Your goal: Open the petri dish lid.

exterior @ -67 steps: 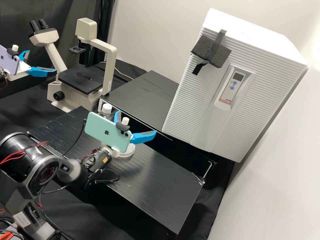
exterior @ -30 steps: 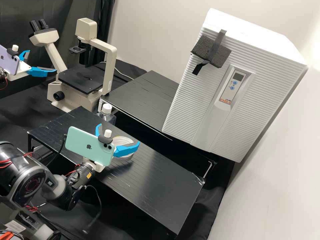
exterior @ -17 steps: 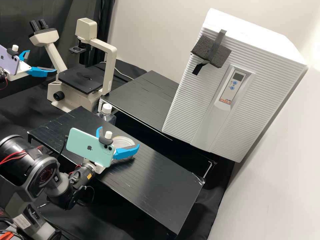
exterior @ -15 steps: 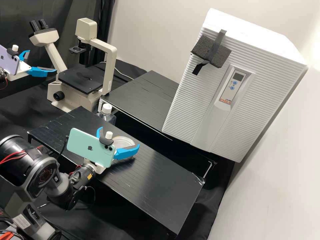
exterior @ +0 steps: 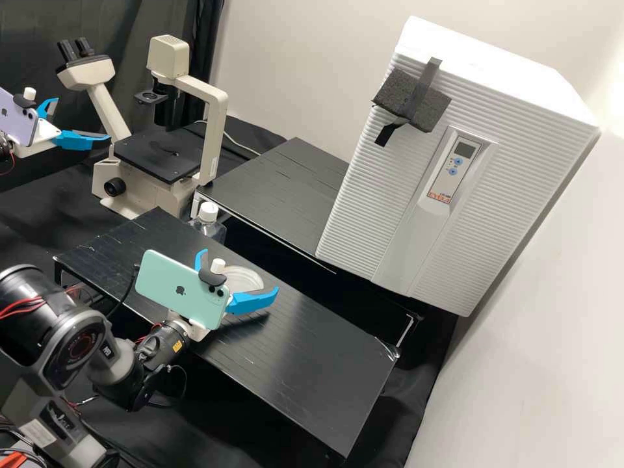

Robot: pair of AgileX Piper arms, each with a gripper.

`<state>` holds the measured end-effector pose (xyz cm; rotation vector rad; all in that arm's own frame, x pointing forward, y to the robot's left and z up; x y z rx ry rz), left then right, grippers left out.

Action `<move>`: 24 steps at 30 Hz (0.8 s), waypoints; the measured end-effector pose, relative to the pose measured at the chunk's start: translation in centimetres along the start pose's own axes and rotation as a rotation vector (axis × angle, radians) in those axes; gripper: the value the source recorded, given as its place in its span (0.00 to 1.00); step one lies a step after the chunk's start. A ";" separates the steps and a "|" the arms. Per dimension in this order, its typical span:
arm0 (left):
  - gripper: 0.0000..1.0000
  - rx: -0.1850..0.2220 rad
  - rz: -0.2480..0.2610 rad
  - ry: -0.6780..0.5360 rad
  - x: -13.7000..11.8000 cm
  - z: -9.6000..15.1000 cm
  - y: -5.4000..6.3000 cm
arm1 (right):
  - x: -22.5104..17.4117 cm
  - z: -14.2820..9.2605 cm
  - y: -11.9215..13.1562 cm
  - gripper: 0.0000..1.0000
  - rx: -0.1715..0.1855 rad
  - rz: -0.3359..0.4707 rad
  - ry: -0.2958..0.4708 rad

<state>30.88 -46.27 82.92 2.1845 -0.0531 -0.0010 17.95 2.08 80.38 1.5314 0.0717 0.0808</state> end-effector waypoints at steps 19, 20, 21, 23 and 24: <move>1.00 0.000 0.000 0.000 0.0 0.0 0.0 | 0.0 0.5 0.2 1.00 0.009 0.026 -0.043; 1.00 0.000 0.000 0.000 0.0 0.0 0.0 | 0.1 0.5 0.1 1.00 0.010 0.022 -0.047; 1.00 0.000 0.000 0.000 0.0 0.0 0.0 | 0.1 0.6 0.1 1.00 0.005 0.021 -0.054; 1.00 0.000 0.000 0.000 0.0 0.0 0.0 | 0.1 0.7 0.0 1.00 -0.002 0.016 -0.059; 1.00 0.000 0.000 0.000 0.0 0.0 0.0 | 0.1 0.7 -0.1 1.00 -0.001 0.014 -0.061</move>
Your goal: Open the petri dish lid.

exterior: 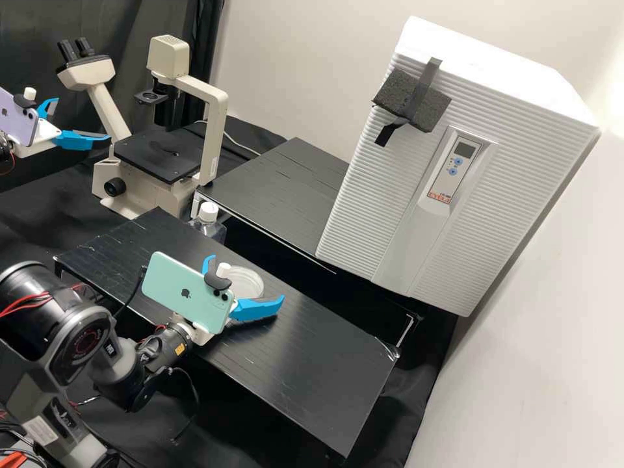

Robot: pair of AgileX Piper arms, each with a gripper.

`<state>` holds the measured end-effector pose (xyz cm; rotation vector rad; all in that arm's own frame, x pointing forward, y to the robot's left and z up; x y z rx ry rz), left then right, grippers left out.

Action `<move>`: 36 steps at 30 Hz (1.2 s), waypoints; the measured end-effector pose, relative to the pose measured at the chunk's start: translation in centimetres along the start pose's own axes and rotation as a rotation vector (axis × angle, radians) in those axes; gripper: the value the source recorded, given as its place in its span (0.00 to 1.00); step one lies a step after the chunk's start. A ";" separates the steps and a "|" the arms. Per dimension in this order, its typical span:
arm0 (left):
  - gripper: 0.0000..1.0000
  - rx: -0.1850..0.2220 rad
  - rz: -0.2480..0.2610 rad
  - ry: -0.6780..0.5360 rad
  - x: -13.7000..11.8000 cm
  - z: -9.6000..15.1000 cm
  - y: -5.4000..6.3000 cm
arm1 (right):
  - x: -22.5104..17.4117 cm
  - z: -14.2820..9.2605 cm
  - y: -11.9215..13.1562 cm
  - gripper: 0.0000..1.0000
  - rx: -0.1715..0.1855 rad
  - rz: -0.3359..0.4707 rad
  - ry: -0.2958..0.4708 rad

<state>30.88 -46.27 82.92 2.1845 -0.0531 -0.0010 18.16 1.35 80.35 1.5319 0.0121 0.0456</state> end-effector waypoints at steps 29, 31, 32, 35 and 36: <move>1.00 0.000 0.000 0.000 0.0 0.0 0.0 | 0.0 0.1 -0.1 0.00 0.000 -0.004 -0.004; 1.00 0.000 0.000 0.000 0.0 0.0 0.0 | 0.0 0.0 -0.1 0.00 0.000 -0.006 -0.002; 1.00 0.000 0.000 0.000 0.0 0.0 0.0 | 0.0 0.0 -0.1 0.00 0.000 -0.006 -0.002; 1.00 0.000 0.000 0.000 0.0 0.0 0.0 | 0.0 0.0 -0.1 0.00 0.000 -0.006 -0.002; 1.00 0.000 0.000 0.000 0.0 0.0 0.0 | 0.0 0.0 -0.1 0.00 0.000 -0.006 -0.002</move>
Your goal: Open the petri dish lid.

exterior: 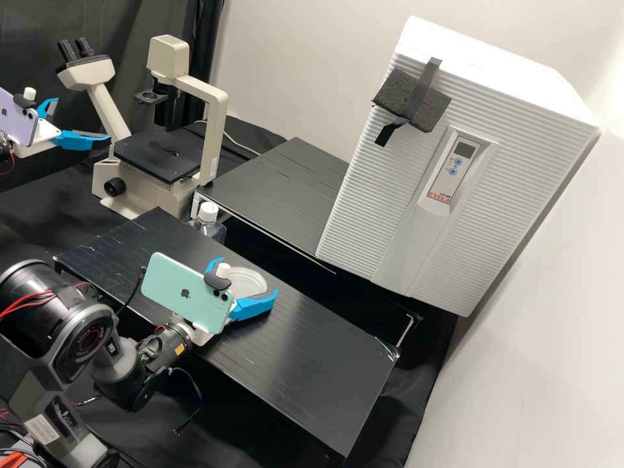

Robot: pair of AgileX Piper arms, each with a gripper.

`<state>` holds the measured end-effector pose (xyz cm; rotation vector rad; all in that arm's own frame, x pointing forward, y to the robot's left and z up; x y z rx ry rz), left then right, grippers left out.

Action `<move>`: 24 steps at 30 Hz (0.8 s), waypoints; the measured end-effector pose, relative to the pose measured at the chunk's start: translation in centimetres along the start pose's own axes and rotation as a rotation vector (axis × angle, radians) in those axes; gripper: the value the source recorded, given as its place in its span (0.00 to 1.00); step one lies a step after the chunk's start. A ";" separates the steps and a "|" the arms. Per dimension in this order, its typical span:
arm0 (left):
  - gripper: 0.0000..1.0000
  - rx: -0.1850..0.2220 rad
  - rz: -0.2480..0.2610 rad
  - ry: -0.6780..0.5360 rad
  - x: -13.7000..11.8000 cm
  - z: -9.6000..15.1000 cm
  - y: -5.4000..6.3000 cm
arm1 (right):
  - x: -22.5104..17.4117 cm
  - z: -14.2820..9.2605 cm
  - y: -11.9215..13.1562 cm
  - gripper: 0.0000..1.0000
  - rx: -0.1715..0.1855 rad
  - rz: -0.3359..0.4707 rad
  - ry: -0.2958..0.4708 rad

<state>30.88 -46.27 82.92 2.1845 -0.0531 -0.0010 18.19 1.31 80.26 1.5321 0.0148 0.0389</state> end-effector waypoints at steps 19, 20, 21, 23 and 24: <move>1.00 0.000 0.000 0.000 0.0 0.0 0.0 | -0.1 0.2 0.4 0.00 0.035 0.010 -0.001; 1.00 0.000 0.000 0.000 0.0 0.0 0.0 | -0.1 0.2 0.5 0.00 0.039 0.015 -0.002; 1.00 0.000 0.000 0.000 0.0 0.0 0.0 | -0.2 0.2 0.6 0.00 0.042 0.018 -0.002; 1.00 0.000 0.000 0.000 0.0 0.0 0.0 | -0.4 0.1 1.2 0.00 0.051 0.044 0.005; 1.00 0.000 0.000 0.000 0.0 0.0 0.0 | -0.5 0.1 1.5 0.00 0.053 0.058 0.008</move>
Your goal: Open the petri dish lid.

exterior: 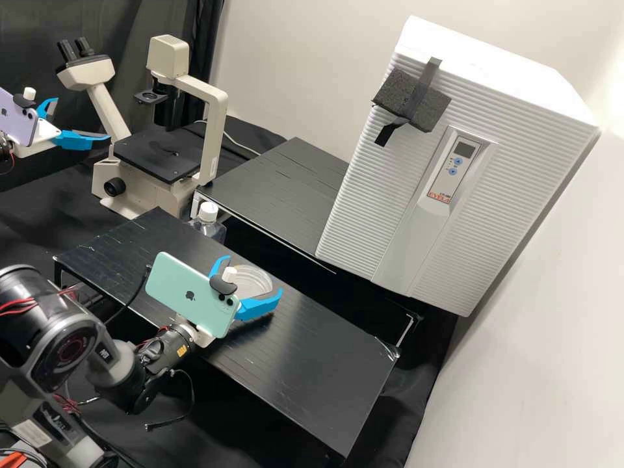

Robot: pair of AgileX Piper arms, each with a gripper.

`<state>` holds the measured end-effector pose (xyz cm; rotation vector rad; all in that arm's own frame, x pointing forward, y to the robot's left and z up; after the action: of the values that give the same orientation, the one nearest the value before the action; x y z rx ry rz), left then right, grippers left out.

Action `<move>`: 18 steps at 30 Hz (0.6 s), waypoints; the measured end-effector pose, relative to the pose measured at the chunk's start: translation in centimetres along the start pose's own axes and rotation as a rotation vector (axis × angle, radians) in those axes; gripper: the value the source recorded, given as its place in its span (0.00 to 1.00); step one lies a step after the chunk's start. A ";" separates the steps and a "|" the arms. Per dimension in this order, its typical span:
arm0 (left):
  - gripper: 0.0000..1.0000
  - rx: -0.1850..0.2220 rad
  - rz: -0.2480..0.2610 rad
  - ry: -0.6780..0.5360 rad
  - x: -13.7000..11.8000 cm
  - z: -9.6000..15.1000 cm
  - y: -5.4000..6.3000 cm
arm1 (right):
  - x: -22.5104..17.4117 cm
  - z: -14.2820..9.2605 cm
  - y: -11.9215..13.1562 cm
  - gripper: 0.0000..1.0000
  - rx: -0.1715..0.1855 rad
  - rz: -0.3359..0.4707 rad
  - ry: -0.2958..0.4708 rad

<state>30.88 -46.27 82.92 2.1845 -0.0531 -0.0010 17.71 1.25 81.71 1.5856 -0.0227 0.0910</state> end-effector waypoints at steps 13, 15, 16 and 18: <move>1.00 0.000 0.000 0.000 0.0 0.0 0.0 | -0.8 3.5 3.7 0.00 0.061 0.183 -0.171; 1.00 0.000 0.000 0.000 0.0 0.0 0.0 | -0.6 4.6 4.2 0.00 0.066 0.203 -0.221; 1.00 0.000 0.000 0.000 0.0 0.0 0.0 | -0.6 5.1 4.4 0.00 0.071 0.215 -0.249; 1.00 0.000 0.000 0.000 0.0 0.0 0.0 | -0.5 5.8 4.8 0.00 0.076 0.234 -0.283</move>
<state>30.88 -46.27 82.92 2.1845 -0.0531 -0.0010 17.10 -4.66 86.38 1.6557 -0.4304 0.0499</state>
